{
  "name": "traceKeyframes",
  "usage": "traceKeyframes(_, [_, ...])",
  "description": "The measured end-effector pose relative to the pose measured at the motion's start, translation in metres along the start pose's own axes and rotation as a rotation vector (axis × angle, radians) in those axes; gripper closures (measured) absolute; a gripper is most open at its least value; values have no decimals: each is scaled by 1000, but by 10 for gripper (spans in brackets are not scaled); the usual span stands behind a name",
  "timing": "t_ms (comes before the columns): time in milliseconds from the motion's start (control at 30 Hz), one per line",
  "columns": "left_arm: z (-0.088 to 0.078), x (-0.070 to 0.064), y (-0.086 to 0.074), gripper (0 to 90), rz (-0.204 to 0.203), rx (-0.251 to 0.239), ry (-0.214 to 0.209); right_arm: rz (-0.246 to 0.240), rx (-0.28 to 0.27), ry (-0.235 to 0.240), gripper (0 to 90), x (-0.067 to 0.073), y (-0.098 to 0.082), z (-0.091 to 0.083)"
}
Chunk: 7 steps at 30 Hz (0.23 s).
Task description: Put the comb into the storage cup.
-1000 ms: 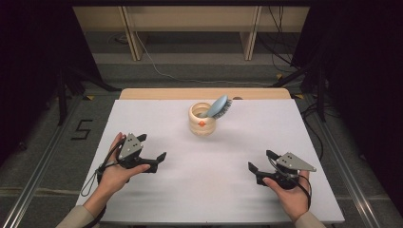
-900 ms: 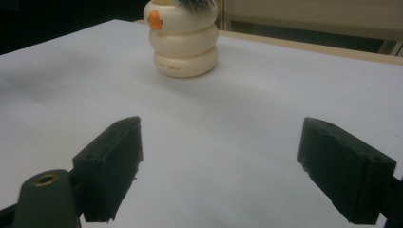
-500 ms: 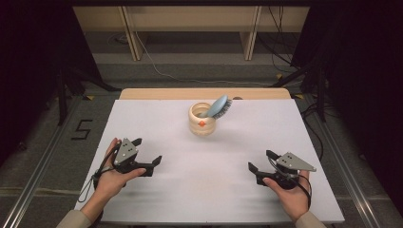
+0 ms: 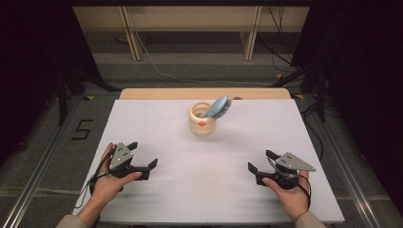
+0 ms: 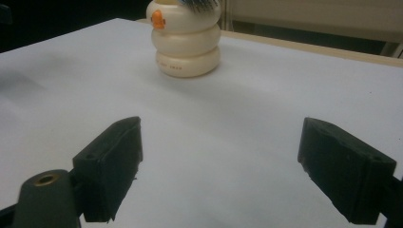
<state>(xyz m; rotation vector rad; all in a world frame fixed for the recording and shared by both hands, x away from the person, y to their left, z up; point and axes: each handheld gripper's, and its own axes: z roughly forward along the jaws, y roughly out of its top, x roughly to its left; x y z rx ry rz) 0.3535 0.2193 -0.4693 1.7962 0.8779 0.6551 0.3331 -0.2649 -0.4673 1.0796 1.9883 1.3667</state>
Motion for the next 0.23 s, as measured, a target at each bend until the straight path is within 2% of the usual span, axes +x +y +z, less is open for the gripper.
traceKeyframes(233, [1,0,-1,40,1,-6,8,0,3,1,159,0,0,0])
